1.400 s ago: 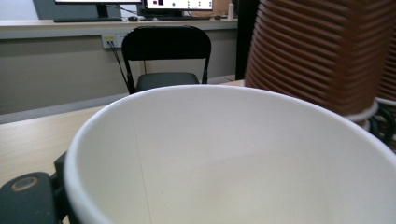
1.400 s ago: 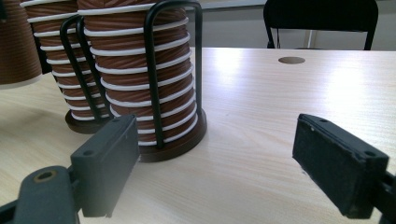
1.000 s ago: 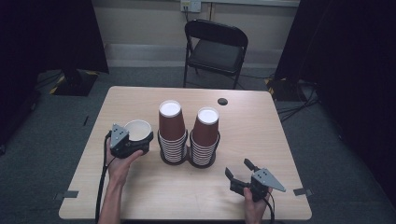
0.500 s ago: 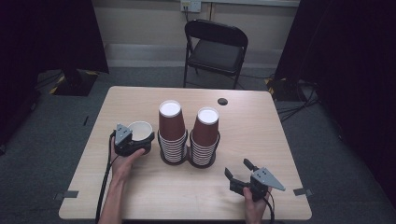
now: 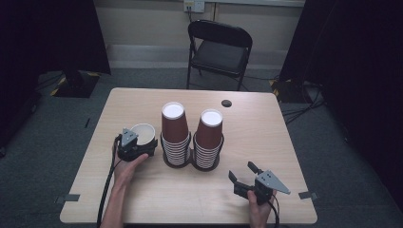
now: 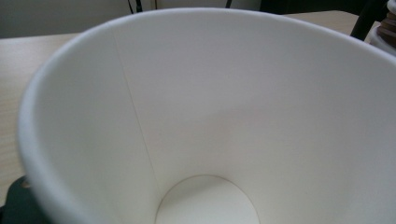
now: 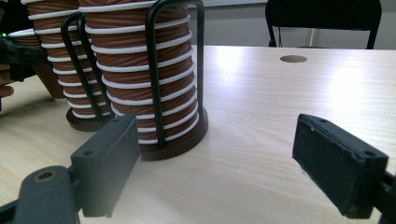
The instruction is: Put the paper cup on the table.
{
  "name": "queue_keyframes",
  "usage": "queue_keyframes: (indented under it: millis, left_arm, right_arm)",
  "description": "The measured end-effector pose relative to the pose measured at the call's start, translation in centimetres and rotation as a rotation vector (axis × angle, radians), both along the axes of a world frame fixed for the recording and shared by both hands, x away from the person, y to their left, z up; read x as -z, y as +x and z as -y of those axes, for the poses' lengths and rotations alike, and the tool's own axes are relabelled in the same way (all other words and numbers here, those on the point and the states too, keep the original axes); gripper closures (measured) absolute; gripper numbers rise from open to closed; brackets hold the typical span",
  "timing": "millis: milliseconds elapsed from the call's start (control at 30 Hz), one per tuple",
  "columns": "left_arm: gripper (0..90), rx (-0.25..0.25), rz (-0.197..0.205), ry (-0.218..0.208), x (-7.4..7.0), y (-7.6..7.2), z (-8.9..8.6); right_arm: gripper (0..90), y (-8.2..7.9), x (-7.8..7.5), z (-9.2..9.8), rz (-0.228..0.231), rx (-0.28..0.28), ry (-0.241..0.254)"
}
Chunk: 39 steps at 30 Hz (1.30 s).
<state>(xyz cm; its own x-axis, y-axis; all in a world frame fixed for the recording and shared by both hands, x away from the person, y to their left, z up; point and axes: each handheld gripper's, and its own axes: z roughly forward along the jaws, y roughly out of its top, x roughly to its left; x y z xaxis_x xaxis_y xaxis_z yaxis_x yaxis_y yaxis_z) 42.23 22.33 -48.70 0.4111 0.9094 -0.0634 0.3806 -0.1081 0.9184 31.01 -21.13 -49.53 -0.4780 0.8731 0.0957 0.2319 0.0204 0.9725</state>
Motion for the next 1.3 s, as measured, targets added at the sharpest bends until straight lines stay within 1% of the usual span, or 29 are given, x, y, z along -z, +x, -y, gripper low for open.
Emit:
queue_keyframes:
  millis: [100, 167, 200, 233, 267, 300, 333, 367, 400, 500, 567, 600, 633, 700, 733, 767, 800, 900, 933, 967, 1067, 1100, 1133, 1300]
  left_arm:
    - [12.2, -0.002, -0.009, -0.004, 0.3, -0.1, 0.0]
    - [13.3, -0.005, -0.011, 0.002, 0.5, -0.1, 0.0]
    - [13.7, -0.007, -0.023, 0.031, 0.6, -0.3, 0.1]
    - [14.0, -0.007, -0.023, 0.031, 0.6, -0.3, 0.1]
    - [14.5, -0.013, -0.03, 0.068, 0.7, -0.5, 0.2]
    - [14.7, -0.013, -0.03, 0.068, 0.7, -0.5, 0.2]
    - [14.9, -0.022, -0.033, 0.095, 0.7, -0.6, 0.3]
    - [15.1, -0.022, -0.033, 0.095, 0.7, -0.6, 0.3]
    - [15.4, -0.025, -0.048, 0.093, 0.9, -0.7, 0.3]
    - [15.4, -0.025, -0.051, 0.097, 0.9, -0.7, 0.3]
    - [15.5, -0.027, -0.053, 0.094, 0.9, -0.7, 0.2]
    - [15.5, -0.026, -0.054, 0.084, 0.9, -0.8, 0.2]
    - [15.5, -0.024, -0.048, 0.088, 0.8, -1.1, 0.2]
    - [15.5, -0.026, -0.046, 0.084, 0.9, -1.2, 0.1]
    - [15.5, -0.026, -0.051, 0.077, 0.8, -1.4, 0.0]
    - [15.5, -0.028, -0.045, 0.077, 0.9, -1.5, 0.0]
    - [15.5, -0.034, -0.042, 0.07, 0.9, -1.6, 0.0]
    - [15.5, -0.044, -0.037, 0.066, 0.9, -1.9, -0.1]
    - [15.5, -0.043, -0.043, 0.072, 0.9, -2.0, -0.2]
    - [15.5, -0.041, -0.042, 0.065, 0.9, -2.1, -0.3]
    - [15.4, -0.038, -0.038, 0.063, 0.9, -2.2, -0.3]
    - [15.2, -0.038, -0.038, 0.063, 0.9, -2.2, -0.3]
    - [15.3, -0.027, -0.052, 0.069, 0.8, -2.0, -0.3]
    - [15.5, -0.024, -0.058, 0.084, 0.6, -2.0, 0.1]
  right_arm:
    - [14.0, 0.0, 0.0, 0.0, -0.002, 0.001, 0.0]
    - [14.0, 0.0, 0.0, 0.0, -0.003, 0.0, -0.002]
    - [14.0, 0.0, 0.0, -0.1, -0.005, 0.003, -0.009]
    - [14.0, 0.0, 0.0, -0.1, -0.005, 0.003, -0.009]
    - [14.0, 0.0, 0.0, -0.2, -0.007, 0.003, -0.016]
    - [14.0, 0.0, 0.0, -0.2, -0.007, 0.003, -0.016]
    - [14.0, 0.0, 0.0, -0.2, -0.01, 0.002, -0.016]
    - [14.0, 0.0, 0.0, -0.2, -0.01, 0.002, -0.016]
    - [14.1, 0.0, 0.0, -0.1, -0.01, 0.005, -0.013]
    - [14.1, 0.0, 0.0, -0.1, -0.006, 0.006, -0.013]
    - [14.0, 0.0, 0.0, -0.1, -0.006, 0.005, -0.012]
    - [14.0, 0.0, 0.0, -0.1, -0.007, 0.005, -0.012]
    - [14.1, 0.0, 0.0, -0.1, -0.006, 0.004, -0.011]
    - [14.1, 0.0, 0.0, -0.1, -0.005, 0.006, -0.011]
    - [14.1, 0.0, 0.0, -0.1, -0.005, 0.006, -0.009]
    - [14.1, 0.0, 0.0, -0.1, -0.004, 0.007, -0.01]
    - [14.1, 0.0, 0.0, -0.1, -0.005, 0.006, -0.009]
    - [14.1, 0.0, 0.0, -0.1, -0.003, 0.006, -0.007]
    - [14.1, 0.0, 0.0, -0.1, -0.004, 0.006, -0.008]
    - [14.1, 0.0, 0.0, -0.1, -0.005, 0.004, -0.008]
    - [14.1, 0.0, 0.0, -0.1, -0.005, 0.005, -0.008]
    - [14.1, 0.0, 0.0, -0.1, -0.005, 0.005, -0.008]
    - [14.1, 0.0, 0.0, -0.1, -0.005, 0.005, -0.008]
    - [14.1, 0.0, 0.0, -0.1, -0.005, 0.003, -0.006]
